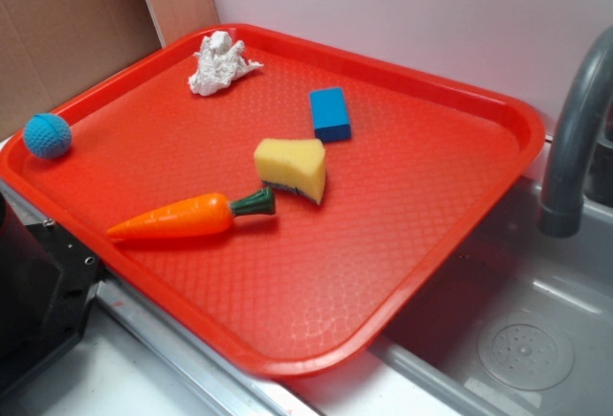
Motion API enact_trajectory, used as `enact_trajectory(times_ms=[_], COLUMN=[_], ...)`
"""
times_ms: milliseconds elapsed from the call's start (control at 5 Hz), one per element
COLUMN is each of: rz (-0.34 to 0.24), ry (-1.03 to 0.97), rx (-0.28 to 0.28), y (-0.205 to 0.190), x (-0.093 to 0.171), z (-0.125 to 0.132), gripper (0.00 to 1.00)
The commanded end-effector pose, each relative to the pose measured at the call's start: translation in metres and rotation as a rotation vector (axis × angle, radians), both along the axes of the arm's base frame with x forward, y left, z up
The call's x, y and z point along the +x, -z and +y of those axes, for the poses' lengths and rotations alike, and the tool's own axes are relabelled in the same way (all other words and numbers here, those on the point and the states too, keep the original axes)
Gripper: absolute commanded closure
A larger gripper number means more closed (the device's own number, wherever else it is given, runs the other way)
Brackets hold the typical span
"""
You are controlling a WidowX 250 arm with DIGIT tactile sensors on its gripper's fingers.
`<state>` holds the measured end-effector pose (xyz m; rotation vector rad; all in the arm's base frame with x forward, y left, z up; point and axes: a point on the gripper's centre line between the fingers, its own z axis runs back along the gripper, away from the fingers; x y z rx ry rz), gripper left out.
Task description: Grab the blue block.
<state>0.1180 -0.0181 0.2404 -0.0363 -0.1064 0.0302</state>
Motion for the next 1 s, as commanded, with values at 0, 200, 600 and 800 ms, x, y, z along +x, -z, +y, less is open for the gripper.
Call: enact_trajectory(times_ms=[0,200,600,800], rz=[0.0,0.038,0.096,0.096], ry=[0.0,-0.25,-0.747,-0.747], rx=[0.0,0.011,0.147,0.147], y=[0.0,0.046,0.098,0.098], x=[0.0,0.05,0.115,0.115], z=[0.0,-0.015,0.0,0.0], gripper=[0.0,0.0,0.0,0.0])
